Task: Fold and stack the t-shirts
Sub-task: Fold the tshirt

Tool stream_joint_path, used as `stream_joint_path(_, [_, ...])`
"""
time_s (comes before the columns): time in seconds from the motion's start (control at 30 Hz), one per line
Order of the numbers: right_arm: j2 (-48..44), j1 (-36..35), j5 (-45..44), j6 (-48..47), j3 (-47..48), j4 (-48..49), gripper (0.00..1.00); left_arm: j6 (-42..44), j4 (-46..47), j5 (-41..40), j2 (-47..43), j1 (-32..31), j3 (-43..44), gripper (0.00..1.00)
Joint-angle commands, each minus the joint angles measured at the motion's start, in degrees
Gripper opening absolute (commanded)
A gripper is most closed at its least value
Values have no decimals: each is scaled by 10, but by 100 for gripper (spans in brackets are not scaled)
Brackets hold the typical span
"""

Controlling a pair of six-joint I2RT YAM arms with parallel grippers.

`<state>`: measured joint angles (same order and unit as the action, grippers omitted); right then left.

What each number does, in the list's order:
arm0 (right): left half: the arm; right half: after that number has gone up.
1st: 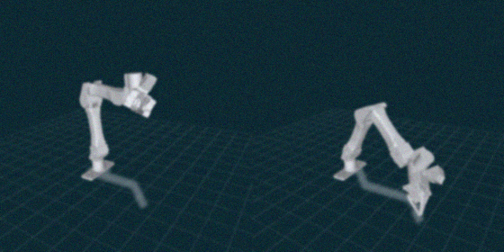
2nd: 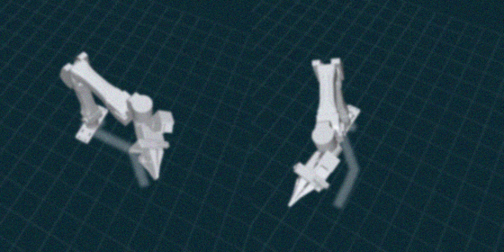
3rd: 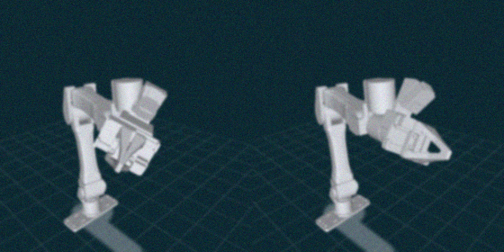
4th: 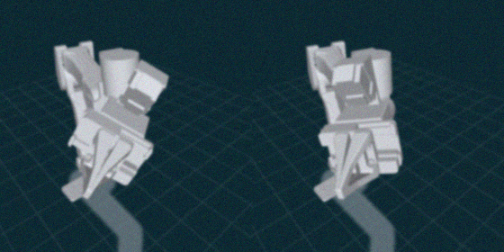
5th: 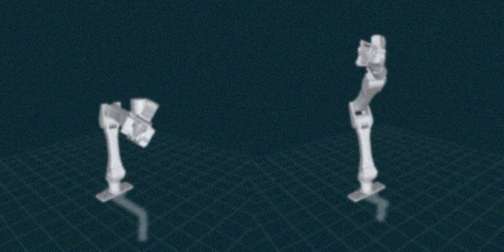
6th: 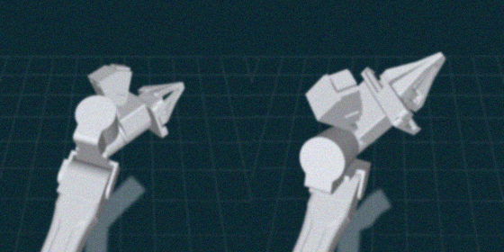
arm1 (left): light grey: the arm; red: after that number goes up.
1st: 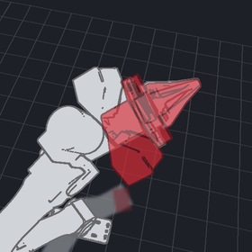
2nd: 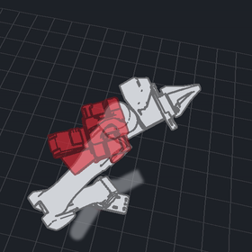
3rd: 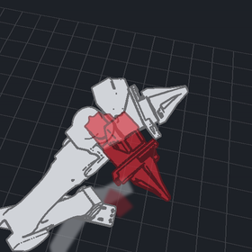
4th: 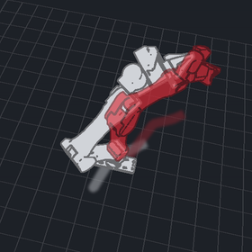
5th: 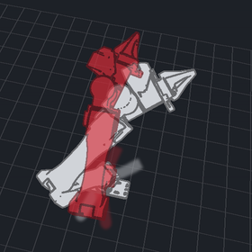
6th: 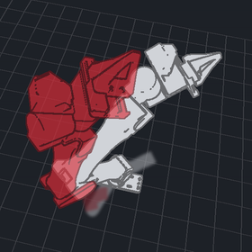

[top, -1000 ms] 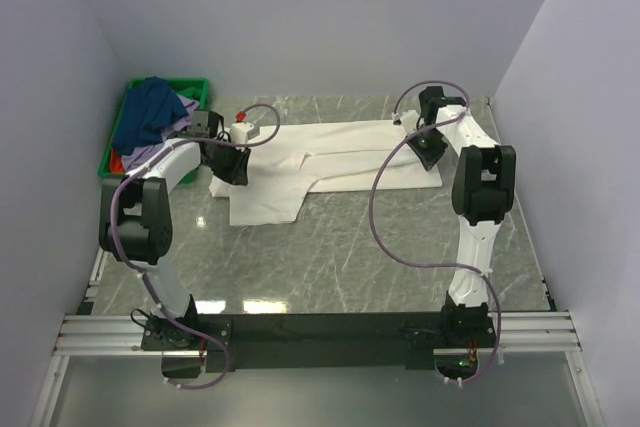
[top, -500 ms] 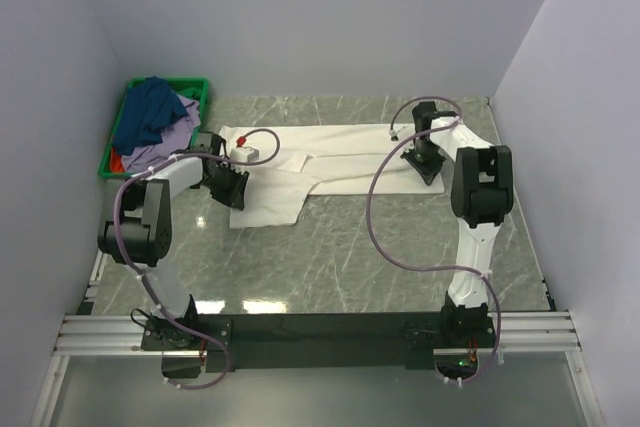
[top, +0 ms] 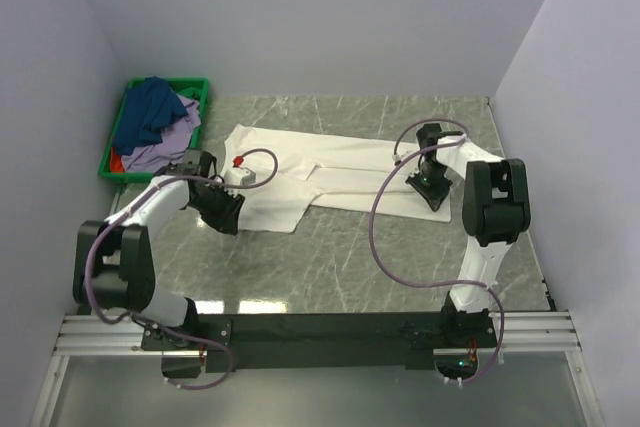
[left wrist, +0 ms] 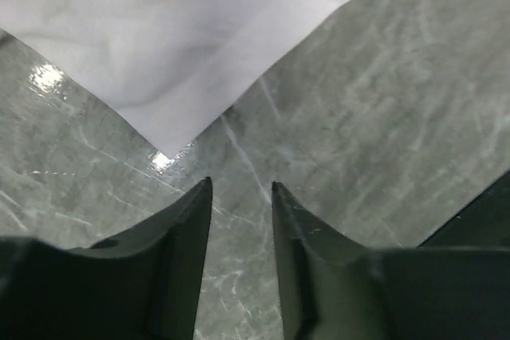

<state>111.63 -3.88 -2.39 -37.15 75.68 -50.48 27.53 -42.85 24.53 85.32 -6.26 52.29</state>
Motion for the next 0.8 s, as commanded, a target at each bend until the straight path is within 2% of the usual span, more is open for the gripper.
stream_joint_path(0.0, [-38, 1, 22, 1, 18, -15, 18, 40, -33, 54, -52, -2, 25, 43])
stream_joint_path(0.1, [-36, 1, 37, 5, 53, -19, 23, 50, -4, 30, -56, -12, 39, 51])
stream_joint_path(0.13, [-33, 0, 38, 10, 63, -21, 28, 54, 6, 23, -53, -14, 41, 53])
stream_joint_path(0.23, [-15, -2, 30, 23, 95, -18, 32, 53, 36, -10, -24, -16, 52, 54])
stream_joint_path(0.3, [14, -5, 8, 30, 114, -21, 31, 44, 50, -19, 14, -16, 64, 52])
stream_joint_path(0.43, [53, -7, -7, 41, 126, -10, 30, 24, 114, -38, 34, -23, 62, 52])
stream_joint_path(0.77, [96, -8, -47, 57, 146, 20, 28, -59, 164, -54, 148, -5, 191, 52])
